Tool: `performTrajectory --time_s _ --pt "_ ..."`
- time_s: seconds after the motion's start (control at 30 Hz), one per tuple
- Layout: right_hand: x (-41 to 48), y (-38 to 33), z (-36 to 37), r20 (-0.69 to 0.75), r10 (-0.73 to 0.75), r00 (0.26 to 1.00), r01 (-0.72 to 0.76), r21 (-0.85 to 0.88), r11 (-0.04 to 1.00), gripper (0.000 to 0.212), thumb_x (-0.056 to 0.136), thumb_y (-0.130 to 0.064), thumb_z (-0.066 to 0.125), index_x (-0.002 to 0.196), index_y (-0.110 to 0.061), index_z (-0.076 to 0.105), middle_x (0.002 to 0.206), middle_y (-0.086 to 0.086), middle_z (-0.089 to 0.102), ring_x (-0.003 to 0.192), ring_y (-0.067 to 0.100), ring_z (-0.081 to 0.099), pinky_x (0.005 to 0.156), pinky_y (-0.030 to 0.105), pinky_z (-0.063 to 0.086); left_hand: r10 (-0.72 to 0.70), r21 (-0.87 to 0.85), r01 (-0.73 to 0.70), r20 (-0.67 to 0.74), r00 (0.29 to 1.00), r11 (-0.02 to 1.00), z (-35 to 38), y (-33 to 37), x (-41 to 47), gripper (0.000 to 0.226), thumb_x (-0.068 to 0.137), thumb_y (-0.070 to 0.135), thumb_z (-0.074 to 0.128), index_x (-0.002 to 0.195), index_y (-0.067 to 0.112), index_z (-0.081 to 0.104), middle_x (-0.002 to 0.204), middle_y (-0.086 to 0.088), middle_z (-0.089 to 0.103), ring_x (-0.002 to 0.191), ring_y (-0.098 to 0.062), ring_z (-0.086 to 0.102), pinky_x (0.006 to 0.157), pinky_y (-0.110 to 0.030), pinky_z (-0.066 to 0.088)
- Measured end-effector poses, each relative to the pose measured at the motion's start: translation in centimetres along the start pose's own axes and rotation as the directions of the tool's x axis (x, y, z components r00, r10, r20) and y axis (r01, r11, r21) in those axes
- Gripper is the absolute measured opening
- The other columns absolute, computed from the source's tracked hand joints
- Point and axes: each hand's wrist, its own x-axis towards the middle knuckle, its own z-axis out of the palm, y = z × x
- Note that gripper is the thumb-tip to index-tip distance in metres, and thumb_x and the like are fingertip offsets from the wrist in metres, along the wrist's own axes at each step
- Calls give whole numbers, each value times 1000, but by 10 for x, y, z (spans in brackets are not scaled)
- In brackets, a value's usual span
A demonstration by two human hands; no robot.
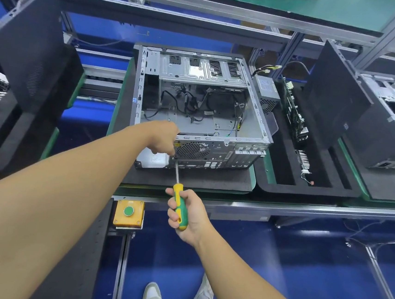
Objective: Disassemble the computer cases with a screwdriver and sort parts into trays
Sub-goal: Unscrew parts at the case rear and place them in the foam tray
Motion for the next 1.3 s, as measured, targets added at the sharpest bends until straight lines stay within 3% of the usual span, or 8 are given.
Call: performTrajectory --time_s 0.27,0.5,0.57,0.67,0.8,1.0,1.2,1.3 --pt "1 -3 -8 34 -67 997 72 -222 972 20 105 -19 40 104 -6 55 75 4 55 56 18 47 46 28 41 -2 4 2 19 1000 1000 -1 1 -2 22 84 22 67 76 2 61 62 -12 65 50 -21 57 50 -27 43" --pt "6 24 10 -280 -587 759 90 -849 520 18 97 -32 56 89 -22 43 77 0 58 66 23 54 63 39 51 -14 21 14 -9 1000 1000 1 3 -4 36 84 21 68 55 8 50 47 -3 51 43 -18 47 46 -25 37" --pt "6 21 14 -274 -534 800 89 -826 557 17 98 -31 55 93 -21 42 81 3 59 66 26 59 61 43 54 -12 18 12 -10 1000 1000 0 3 -4 34 84 21 68 57 7 53 47 -3 53 43 -17 49 46 -25 37" --pt "5 5 16 -295 -212 932 9 -563 826 20 97 -35 56 100 -17 47 85 4 52 57 16 50 47 29 47 -6 21 6 -7 1000 1000 0 3 -5 30 85 22 68 61 6 56 50 -4 55 45 -17 51 46 -25 37" --pt "1 -19 -1 -115 133 984 -163 -312 936 46 103 -35 35 110 2 61 98 14 54 71 21 53 61 33 50 -4 30 5 -12 1000 1000 -1 3 -5 35 85 20 66 56 8 52 49 -3 52 45 -18 48 47 -26 38" --pt "1 -6 -10 -136 -143 980 58 -495 867 33 105 -33 48 92 -9 65 91 9 58 70 19 51 61 33 53 -6 20 6 1 1000 1000 -1 3 -5 34 85 19 66 56 8 52 50 -3 54 47 -19 49 49 -26 39" --pt "2 8 0 -263 -480 837 144 -741 656 26 94 -25 61 83 -17 39 97 12 59 64 10 65 62 39 61 3 29 -3 8 1000 1000 -1 3 -6 24 85 21 67 71 1 64 53 -4 58 52 -20 55 48 -27 40" --pt "4 9 5 -272 -381 883 71 -726 684 26 95 -28 61 88 -17 39 84 8 53 57 13 55 49 28 50 -3 31 3 5 1000 1000 -1 4 -6 26 84 21 67 79 -4 68 51 -3 56 52 -19 54 47 -26 37"
